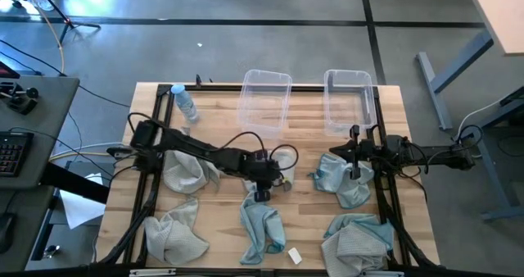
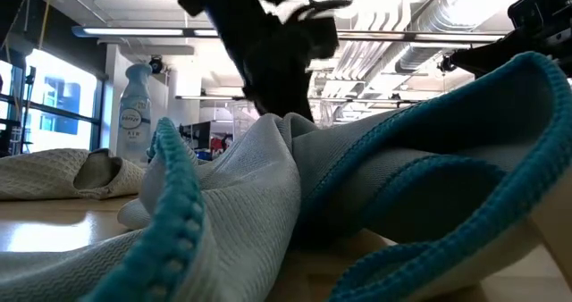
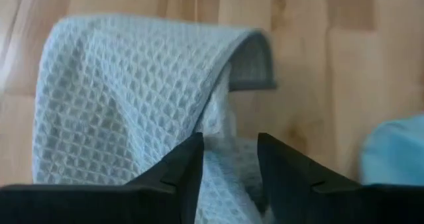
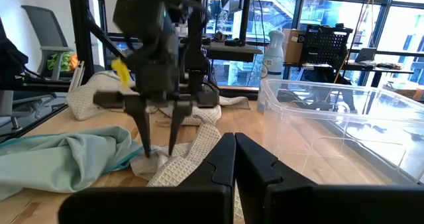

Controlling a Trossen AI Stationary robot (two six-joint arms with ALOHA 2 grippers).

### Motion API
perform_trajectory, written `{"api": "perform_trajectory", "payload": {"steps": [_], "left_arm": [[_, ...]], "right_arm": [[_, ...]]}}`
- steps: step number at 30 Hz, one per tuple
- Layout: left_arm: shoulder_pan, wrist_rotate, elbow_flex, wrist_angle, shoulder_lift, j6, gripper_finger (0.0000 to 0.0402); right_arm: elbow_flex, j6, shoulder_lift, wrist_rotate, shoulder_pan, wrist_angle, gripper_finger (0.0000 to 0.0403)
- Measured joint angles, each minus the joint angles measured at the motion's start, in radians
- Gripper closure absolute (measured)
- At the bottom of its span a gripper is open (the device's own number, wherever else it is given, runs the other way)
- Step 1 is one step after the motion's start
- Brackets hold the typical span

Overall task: Sort microfiber towel by color & place in baskets
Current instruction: Put the white microfiber cloth into the left transparent bin

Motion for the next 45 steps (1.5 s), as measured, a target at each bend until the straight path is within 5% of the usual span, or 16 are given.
{"api": "perform_trajectory", "payload": {"steps": [10, 15, 19, 33, 45], "left_arm": [[0.0, -0.082, 0.0, 0.001, 0.065, -0.008, 0.0263], [0.0, -0.102, -0.001, -0.014, 0.024, -0.023, 0.0312], [0.0, -0.108, -0.001, -0.031, -0.048, -0.038, 0.0389], [-0.005, -0.214, -0.001, -0.014, -0.453, 0.04, 0.0401], [0.057, -0.335, -0.001, 0.269, -0.669, 0.371, 0.0402]], "right_arm": [[0.0, 0.0, 0.0, 0.0, 0.0, 0.0, 0.0402], [0.0, 0.0, 0.0, 0.0, 0.0, 0.0, 0.0402], [0.0, 0.0, 0.0, 0.0, 0.0, 0.0, 0.0402], [0.0, 0.0, 0.0, 0.0, 0.0, 0.0, 0.0402], [0.0, 0.0, 0.0, 0.0, 0.0, 0.0, 0.0402]]}}
